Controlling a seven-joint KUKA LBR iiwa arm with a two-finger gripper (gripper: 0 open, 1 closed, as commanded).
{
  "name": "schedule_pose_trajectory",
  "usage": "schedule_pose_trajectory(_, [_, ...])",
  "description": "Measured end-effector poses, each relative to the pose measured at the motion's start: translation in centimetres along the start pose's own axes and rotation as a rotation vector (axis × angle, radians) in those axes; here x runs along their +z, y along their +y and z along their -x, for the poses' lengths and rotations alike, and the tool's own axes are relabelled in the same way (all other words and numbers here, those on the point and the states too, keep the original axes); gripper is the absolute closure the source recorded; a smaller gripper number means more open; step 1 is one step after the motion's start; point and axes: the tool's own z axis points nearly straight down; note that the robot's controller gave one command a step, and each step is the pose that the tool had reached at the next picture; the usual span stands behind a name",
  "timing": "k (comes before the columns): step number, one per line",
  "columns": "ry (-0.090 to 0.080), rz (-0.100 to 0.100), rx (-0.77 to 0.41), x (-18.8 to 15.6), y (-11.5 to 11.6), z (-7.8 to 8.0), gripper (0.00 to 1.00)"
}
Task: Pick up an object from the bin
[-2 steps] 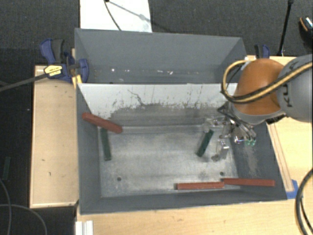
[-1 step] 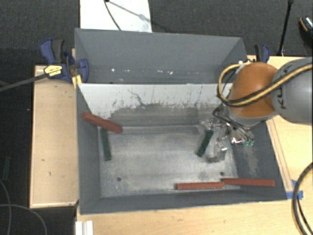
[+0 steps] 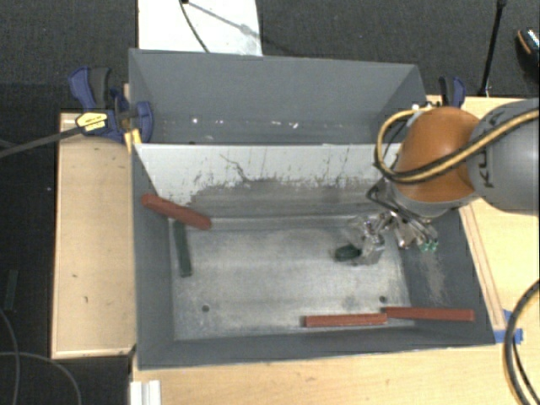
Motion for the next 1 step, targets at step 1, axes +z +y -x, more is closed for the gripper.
schedule_pose_trajectory(1, [-0.012, -0.005, -0.018, -17.35, 2.39, -2.25, 1.00])
